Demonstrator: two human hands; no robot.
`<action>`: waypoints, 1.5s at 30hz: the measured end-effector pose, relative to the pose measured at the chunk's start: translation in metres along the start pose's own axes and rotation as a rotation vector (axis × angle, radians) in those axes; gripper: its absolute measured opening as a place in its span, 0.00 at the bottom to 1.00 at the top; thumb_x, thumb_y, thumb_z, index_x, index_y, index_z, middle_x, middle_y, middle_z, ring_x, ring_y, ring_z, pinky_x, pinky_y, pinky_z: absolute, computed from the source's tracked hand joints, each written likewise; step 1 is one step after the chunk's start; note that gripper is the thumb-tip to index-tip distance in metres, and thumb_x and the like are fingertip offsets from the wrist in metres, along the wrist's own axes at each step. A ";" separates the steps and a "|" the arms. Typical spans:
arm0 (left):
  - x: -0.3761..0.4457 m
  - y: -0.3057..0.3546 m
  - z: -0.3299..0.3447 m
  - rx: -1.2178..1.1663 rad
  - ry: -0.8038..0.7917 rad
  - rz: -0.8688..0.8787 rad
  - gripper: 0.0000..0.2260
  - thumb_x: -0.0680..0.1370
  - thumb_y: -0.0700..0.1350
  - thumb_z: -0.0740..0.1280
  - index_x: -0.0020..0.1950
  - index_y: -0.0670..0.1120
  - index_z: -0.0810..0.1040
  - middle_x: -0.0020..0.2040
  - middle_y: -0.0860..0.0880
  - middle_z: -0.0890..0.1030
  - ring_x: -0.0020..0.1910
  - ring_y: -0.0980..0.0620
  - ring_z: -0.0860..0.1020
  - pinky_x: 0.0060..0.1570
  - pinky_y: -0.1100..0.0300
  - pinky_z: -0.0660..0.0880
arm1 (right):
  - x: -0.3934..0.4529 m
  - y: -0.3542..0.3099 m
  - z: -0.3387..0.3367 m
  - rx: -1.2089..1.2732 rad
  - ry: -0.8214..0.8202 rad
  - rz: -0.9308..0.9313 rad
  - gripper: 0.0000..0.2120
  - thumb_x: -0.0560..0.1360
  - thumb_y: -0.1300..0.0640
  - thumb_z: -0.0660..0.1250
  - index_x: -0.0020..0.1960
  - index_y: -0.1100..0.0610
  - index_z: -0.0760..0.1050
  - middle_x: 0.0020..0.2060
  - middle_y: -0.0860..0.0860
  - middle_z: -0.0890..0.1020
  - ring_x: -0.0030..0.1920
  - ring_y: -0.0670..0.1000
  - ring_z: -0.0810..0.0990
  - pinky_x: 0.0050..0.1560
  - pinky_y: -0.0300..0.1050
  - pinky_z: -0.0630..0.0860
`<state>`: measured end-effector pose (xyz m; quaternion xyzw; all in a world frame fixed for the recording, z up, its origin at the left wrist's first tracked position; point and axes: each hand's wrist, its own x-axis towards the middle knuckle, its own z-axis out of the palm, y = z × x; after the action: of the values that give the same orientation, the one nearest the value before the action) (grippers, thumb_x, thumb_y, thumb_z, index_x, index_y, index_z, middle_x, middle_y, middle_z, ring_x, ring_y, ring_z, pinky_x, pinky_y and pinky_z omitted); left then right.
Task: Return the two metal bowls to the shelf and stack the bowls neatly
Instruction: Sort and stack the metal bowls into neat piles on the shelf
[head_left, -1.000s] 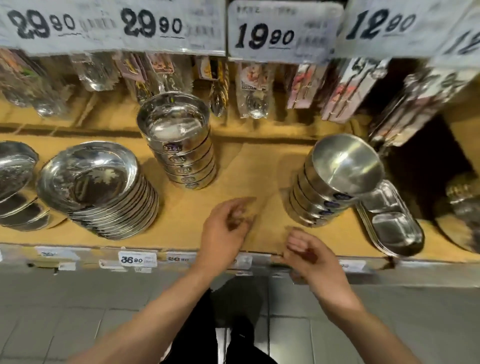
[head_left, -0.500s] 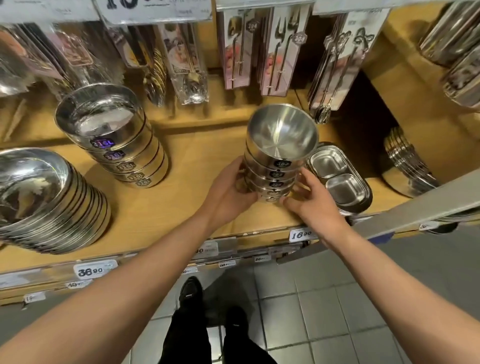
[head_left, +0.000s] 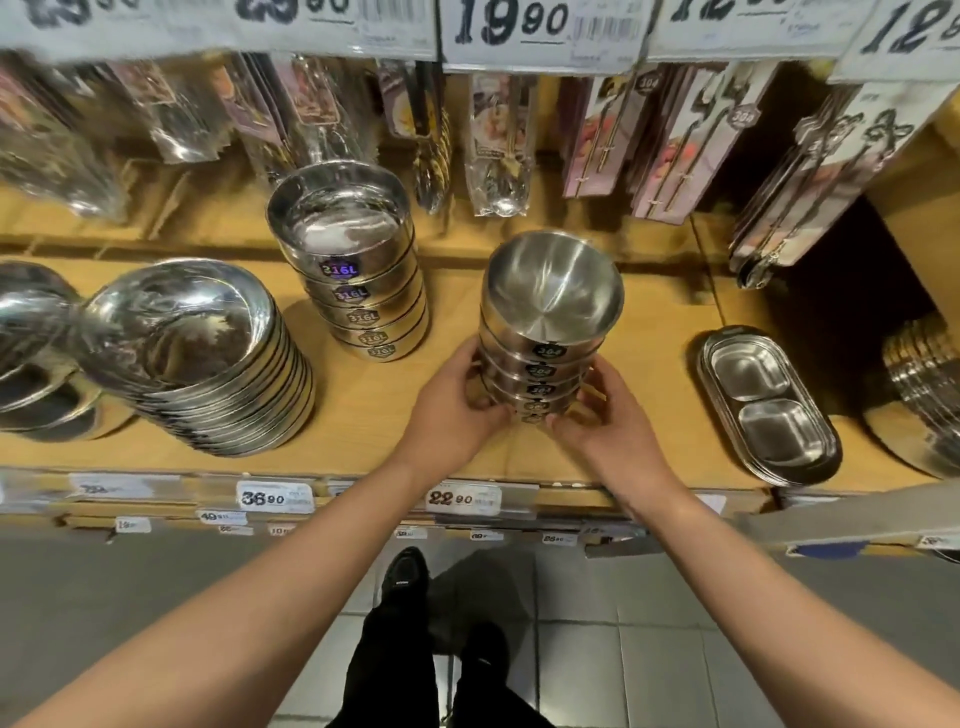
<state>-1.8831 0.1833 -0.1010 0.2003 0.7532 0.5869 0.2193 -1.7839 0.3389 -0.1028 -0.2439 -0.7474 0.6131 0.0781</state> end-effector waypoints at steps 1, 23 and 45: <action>-0.005 -0.002 -0.007 -0.008 0.031 -0.008 0.33 0.71 0.35 0.77 0.69 0.58 0.71 0.56 0.65 0.82 0.57 0.72 0.77 0.49 0.75 0.74 | 0.001 -0.001 0.009 -0.006 -0.009 -0.004 0.33 0.70 0.55 0.78 0.54 0.19 0.69 0.56 0.26 0.79 0.59 0.33 0.78 0.60 0.39 0.75; -0.051 -0.023 -0.076 -0.034 0.248 -0.060 0.30 0.74 0.30 0.73 0.72 0.50 0.72 0.57 0.64 0.82 0.59 0.66 0.79 0.52 0.71 0.76 | 0.011 -0.007 0.090 -0.104 -0.172 0.049 0.35 0.73 0.62 0.75 0.56 0.24 0.63 0.47 0.14 0.72 0.51 0.21 0.71 0.53 0.31 0.72; -0.131 -0.018 -0.183 0.134 0.526 -0.329 0.10 0.78 0.37 0.69 0.53 0.52 0.81 0.50 0.48 0.84 0.45 0.55 0.81 0.55 0.60 0.80 | -0.053 -0.049 0.148 0.013 -0.435 0.267 0.10 0.81 0.53 0.66 0.63 0.48 0.75 0.56 0.47 0.77 0.51 0.42 0.80 0.38 0.27 0.77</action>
<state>-1.8798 -0.0396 -0.0669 -0.0688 0.8433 0.5245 0.0954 -1.8122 0.1783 -0.0813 -0.2025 -0.7039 0.6606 -0.1646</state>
